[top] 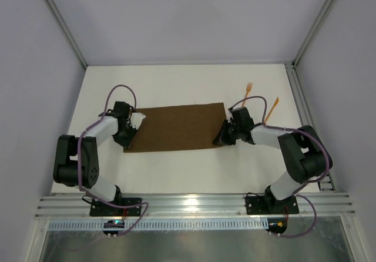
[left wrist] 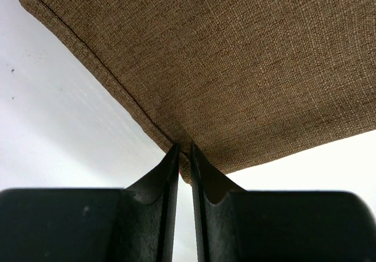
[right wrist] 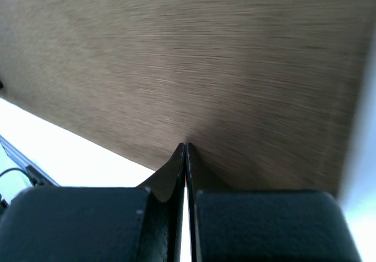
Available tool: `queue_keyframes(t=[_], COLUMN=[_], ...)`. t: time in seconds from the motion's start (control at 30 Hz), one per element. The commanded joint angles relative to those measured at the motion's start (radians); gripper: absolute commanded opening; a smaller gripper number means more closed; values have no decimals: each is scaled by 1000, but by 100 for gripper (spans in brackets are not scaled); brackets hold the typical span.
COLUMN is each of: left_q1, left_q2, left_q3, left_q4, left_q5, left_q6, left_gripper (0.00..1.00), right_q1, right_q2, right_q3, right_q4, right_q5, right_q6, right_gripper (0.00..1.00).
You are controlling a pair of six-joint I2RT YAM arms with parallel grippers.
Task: Fold the napkin into a case and place the utensils inside
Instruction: Smooth out the rectangle-folded napkin at the center of the board, then pick up the rectangle-folded napkin from the center of the board.
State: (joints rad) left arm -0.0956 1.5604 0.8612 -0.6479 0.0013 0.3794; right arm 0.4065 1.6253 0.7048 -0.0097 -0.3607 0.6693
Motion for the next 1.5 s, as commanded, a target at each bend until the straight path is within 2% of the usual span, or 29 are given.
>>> queue_keyframes(t=[0.0, 0.3, 0.4, 0.53, 0.57, 0.6, 0.63, 0.73, 0.83, 1.0, 1.17, 1.27, 1.47], left_q1=[19, 19, 19, 19, 19, 19, 19, 20, 22, 16, -4, -7, -7], left_q2=[23, 9, -6, -86, -109, -149, -166, -223, -256, -214, -135, -82, -120], left_q3=[-41, -42, -41, -27, -22, -11, -4, 27, 47, -3, -94, -87, -97], left_q4=[73, 74, 64, 27, 10, 2, -5, -41, -61, -30, 60, 80, 76], left_q5=[-52, -37, -5, 139, 146, 149, 143, 98, 78, 63, 32, 11, 32], left_q6=[29, 35, 35, 36, 32, 21, 16, 7, -4, -10, -13, -17, -4], left_gripper=[16, 15, 15, 19, 21, 23, 24, 25, 28, 27, 27, 24, 24], right_q1=[-78, -283, -291, -288, -288, -288, -288, -278, -247, -206, -206, -201, -195], right_q2=[-63, -191, -223, -287, -327, -343, -355, -370, -331, -222, -226, -196, -159], right_q3=[-51, -148, -117, -30, -24, -19, -21, -47, -64, -77, -122, -130, -148], right_q4=[-32, -102, -148, -258, -275, -286, -306, -294, -253, -176, -141, -134, -81], right_q5=[39, 42, 42, 42, 55, 68, 66, 33, 23, -32, 3, -4, 3], right_q6=[-69, -165, -192, -229, -237, -240, -241, -225, -198, -153, -125, -122, -90], right_gripper=[3, 3, 3, 3, 7, 21, 26, 41, 50, 51, 51, 51, 50])
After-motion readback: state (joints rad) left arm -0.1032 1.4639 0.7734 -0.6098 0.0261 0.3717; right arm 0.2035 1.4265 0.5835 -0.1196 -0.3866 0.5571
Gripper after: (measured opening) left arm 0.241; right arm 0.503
